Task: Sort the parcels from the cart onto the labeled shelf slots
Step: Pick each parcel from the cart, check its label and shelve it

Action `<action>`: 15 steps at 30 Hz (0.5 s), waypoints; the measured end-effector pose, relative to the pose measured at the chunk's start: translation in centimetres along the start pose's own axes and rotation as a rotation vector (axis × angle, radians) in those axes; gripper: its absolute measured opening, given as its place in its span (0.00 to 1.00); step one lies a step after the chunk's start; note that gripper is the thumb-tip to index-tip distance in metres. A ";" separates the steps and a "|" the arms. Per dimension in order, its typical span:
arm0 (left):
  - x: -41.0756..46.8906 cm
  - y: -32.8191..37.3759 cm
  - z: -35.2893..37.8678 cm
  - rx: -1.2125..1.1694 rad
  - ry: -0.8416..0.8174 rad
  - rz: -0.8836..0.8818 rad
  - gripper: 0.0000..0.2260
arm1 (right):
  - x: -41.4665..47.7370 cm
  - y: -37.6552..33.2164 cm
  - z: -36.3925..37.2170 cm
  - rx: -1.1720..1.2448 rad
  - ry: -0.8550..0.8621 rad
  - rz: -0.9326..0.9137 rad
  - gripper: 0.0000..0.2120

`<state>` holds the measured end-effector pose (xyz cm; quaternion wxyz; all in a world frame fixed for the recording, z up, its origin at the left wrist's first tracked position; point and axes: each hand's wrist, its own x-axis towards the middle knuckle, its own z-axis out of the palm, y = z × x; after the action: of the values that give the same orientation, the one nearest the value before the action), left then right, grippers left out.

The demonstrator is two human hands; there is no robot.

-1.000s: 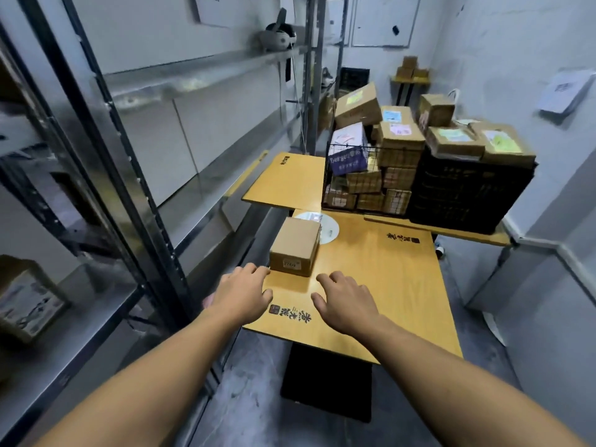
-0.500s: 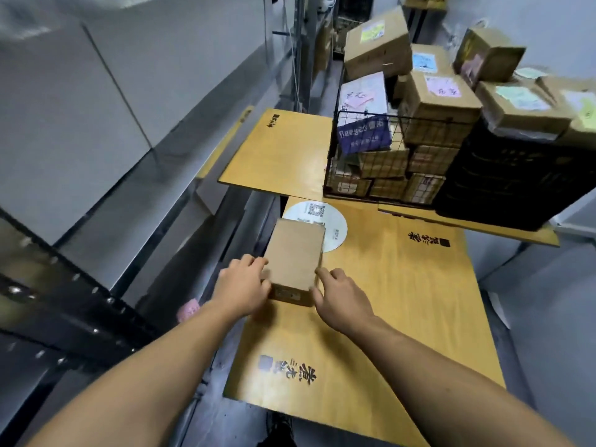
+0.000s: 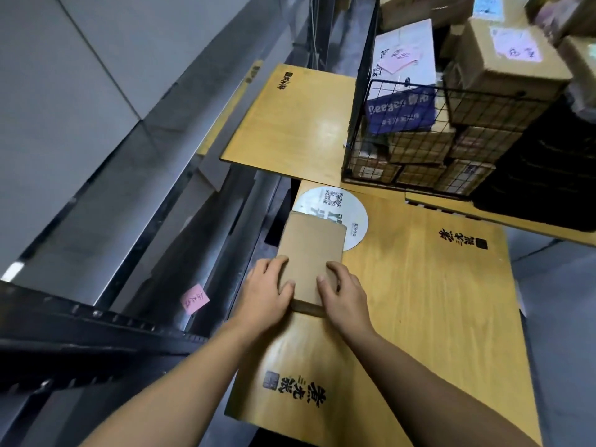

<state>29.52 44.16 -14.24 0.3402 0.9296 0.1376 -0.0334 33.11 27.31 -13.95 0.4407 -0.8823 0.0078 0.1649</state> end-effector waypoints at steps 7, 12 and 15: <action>-2.6 5.6 -0.9 -0.428 0.212 0.115 0.20 | -0.5 -0.4 -4.9 0.289 0.120 -0.054 0.15; -3.5 9.5 -1.6 -0.630 0.365 0.045 0.19 | -1.3 0.2 -9.6 0.462 0.128 -0.142 0.15; -4.1 10.5 -1.0 -0.674 0.233 0.041 0.20 | -2.1 0.7 -11.1 0.493 0.085 -0.228 0.17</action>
<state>28.48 36.17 -6.25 0.6102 0.7655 0.1602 0.1266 34.20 17.91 -7.68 0.6573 -0.7496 -0.0334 0.0703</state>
